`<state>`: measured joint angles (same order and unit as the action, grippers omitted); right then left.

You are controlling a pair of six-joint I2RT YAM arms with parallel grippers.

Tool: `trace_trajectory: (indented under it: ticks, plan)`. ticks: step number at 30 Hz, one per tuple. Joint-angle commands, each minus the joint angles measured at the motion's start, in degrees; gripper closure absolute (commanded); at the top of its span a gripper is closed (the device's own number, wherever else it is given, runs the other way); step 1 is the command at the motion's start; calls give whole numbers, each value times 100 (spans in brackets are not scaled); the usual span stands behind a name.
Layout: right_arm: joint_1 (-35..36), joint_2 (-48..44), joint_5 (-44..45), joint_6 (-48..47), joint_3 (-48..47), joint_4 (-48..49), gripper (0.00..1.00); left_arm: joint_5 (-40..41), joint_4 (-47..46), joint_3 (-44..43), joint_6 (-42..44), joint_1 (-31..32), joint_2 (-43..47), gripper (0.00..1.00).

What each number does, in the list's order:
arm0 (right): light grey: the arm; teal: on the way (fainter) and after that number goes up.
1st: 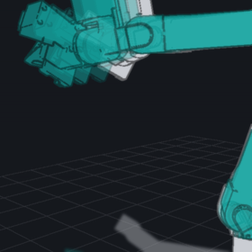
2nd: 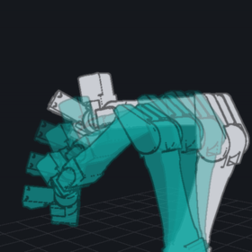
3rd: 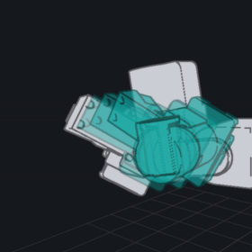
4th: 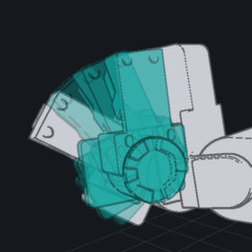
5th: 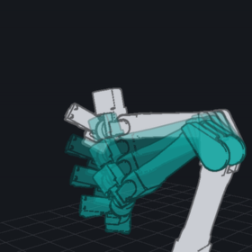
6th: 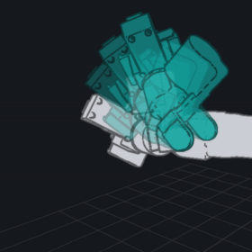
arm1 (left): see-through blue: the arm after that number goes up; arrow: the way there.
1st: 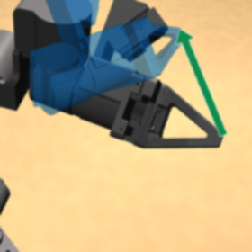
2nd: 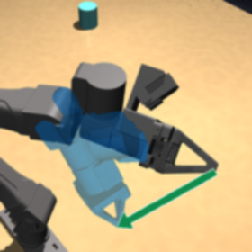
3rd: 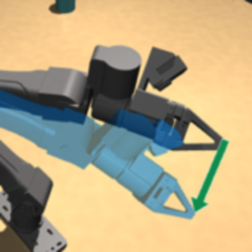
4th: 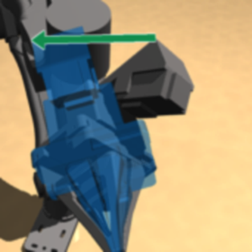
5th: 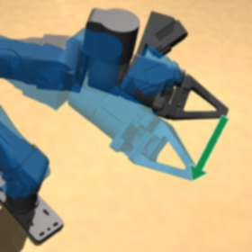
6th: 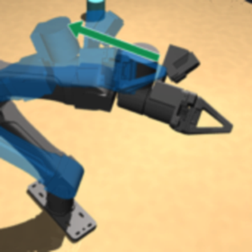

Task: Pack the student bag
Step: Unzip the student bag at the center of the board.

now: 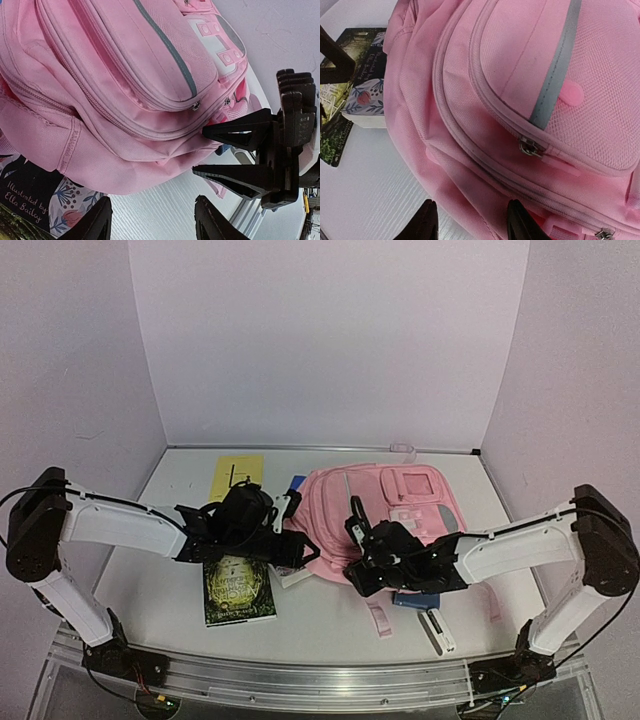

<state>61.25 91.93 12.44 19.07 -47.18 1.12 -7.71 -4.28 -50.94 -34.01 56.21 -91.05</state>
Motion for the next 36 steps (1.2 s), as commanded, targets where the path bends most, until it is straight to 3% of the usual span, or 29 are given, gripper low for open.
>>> trace_trajectory:
  ticks: [1,5,7,13,19,26,36]
  plan:
    - [60,417,633,-240,-385,-111,64,-146,-323,61,-81,23,164,45]
    - [76,513,1199,-86,-495,-112,93,-234,-375,98,35,39,248,46]
    - [74,379,1296,28,-486,-108,100,-279,-412,127,93,41,291,47]
    - [71,-526,1260,635,5,403,100,-481,-573,62,284,50,284,45]
    - [69,-1283,1000,1193,678,1159,100,-657,-636,-320,469,65,-35,49]
    - [61,-1502,971,1384,882,1314,100,-703,-793,-620,774,261,-270,56]
    - [59,-1614,966,1417,875,1349,100,-540,-333,-914,936,347,-784,62]
